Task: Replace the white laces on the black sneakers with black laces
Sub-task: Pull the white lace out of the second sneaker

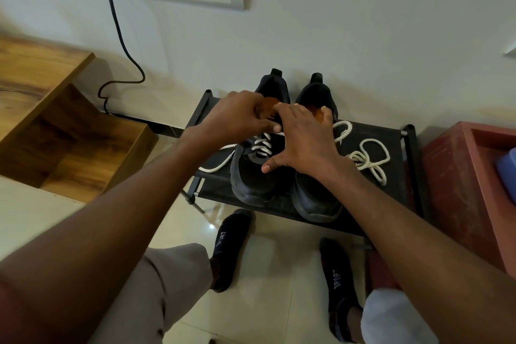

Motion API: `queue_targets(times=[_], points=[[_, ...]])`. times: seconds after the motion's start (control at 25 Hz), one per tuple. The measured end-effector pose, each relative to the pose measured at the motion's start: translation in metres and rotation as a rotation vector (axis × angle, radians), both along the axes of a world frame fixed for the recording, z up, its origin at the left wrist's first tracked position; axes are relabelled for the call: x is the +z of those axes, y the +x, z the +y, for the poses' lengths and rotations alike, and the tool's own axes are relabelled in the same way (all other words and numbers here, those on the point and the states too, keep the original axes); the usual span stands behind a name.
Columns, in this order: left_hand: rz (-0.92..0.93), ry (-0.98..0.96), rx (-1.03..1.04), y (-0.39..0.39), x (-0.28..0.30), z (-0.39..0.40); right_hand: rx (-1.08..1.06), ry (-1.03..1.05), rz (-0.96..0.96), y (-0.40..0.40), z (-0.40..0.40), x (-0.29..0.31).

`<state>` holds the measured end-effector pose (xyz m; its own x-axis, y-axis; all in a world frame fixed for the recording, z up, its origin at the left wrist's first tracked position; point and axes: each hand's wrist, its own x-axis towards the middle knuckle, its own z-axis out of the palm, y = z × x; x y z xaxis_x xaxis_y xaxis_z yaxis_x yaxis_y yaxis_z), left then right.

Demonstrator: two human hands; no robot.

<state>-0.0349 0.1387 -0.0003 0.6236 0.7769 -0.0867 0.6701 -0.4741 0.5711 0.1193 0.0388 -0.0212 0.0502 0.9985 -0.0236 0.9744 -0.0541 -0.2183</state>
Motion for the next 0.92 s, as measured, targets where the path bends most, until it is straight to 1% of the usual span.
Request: queue_targets(times=[0.04,0.08,0.16,0.28,0.32,0.36,0.44,0.48,0.6,0.64,0.68,0.72,0.8,0.84,0.92], points=[[0.055,0.119,-0.036,0.006,0.003,-0.002,0.001,-0.004,0.000,0.001,0.000,0.001],[0.097,0.191,-0.063,0.010,0.004,-0.001,0.002,-0.008,0.001,0.001,0.000,0.001],[0.153,0.229,-0.109,0.009,0.004,0.004,0.005,-0.006,-0.002,0.001,-0.001,0.002],[0.162,0.248,-0.100,0.007,-0.001,0.010,0.008,-0.004,-0.001,0.001,-0.001,0.002],[0.148,0.217,-0.070,0.006,-0.004,0.013,0.008,-0.004,-0.002,0.001,-0.001,0.001],[0.111,0.138,-0.039,0.005,-0.005,0.016,0.007,-0.006,-0.006,0.001,-0.001,0.001],[0.005,-0.084,-0.001,-0.001,-0.003,0.022,0.001,-0.007,-0.006,0.001,-0.001,0.001],[-0.056,-0.160,0.007,-0.004,-0.001,0.023,-0.003,-0.006,-0.002,0.001,-0.001,0.001],[-0.281,-0.227,0.097,-0.007,0.003,0.021,-0.003,-0.011,-0.003,0.001,-0.001,0.002],[-0.303,-0.228,0.112,-0.007,0.004,0.018,-0.003,-0.015,-0.006,0.001,-0.002,0.003],[-0.260,-0.207,0.096,-0.006,0.005,0.016,-0.002,-0.015,-0.008,0.001,-0.002,0.003],[-0.154,-0.144,0.051,-0.005,0.004,0.016,-0.001,-0.012,-0.010,0.001,-0.002,0.003],[0.099,0.053,-0.049,-0.001,0.004,0.013,0.002,-0.014,-0.020,0.001,-0.002,0.002],[0.179,0.132,-0.086,0.002,0.005,0.011,0.002,-0.018,-0.020,0.002,-0.001,0.003],[0.266,0.209,-0.109,0.007,0.007,0.009,0.003,-0.016,-0.013,0.001,-0.001,0.003]])
